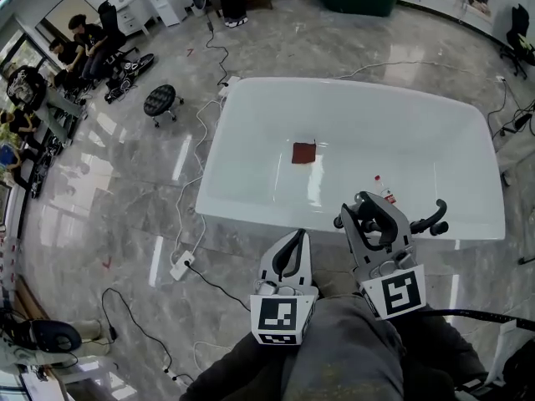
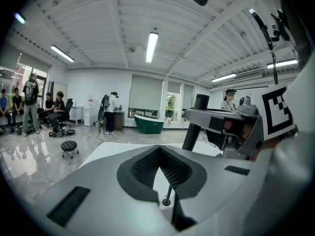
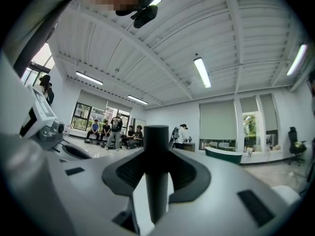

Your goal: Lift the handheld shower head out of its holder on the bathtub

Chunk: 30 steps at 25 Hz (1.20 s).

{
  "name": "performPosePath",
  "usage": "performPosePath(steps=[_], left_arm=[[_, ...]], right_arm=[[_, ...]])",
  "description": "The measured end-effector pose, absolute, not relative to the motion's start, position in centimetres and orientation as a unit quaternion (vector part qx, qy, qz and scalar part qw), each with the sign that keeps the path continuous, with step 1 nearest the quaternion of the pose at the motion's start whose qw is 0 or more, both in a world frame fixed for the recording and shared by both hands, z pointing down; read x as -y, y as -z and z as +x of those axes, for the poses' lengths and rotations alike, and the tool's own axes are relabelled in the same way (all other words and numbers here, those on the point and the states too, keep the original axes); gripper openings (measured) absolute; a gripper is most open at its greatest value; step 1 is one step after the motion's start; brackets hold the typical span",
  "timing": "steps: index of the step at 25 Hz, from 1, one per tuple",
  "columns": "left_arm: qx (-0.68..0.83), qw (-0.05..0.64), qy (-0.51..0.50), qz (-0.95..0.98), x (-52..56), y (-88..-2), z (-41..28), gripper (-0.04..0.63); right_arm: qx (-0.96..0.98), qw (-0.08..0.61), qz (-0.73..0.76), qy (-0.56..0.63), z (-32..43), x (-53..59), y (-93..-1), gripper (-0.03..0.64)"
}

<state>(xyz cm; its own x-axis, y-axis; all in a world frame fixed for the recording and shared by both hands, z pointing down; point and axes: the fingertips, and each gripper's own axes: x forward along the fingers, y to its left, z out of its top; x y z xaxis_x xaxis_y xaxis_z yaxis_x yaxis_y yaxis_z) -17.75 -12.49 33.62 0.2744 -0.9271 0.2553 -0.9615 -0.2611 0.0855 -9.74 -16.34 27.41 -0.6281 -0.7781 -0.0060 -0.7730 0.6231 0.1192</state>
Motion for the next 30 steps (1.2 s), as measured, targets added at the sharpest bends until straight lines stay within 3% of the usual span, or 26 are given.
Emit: performPosePath(steps=[30], left_arm=[[0.642,0.072,-0.082,0.759,1.2,-30.2,-7.4,0.003]], right_arm=[[0.919,-0.041,0.382,0.087,-0.4,5.1,-22.6,0.137]])
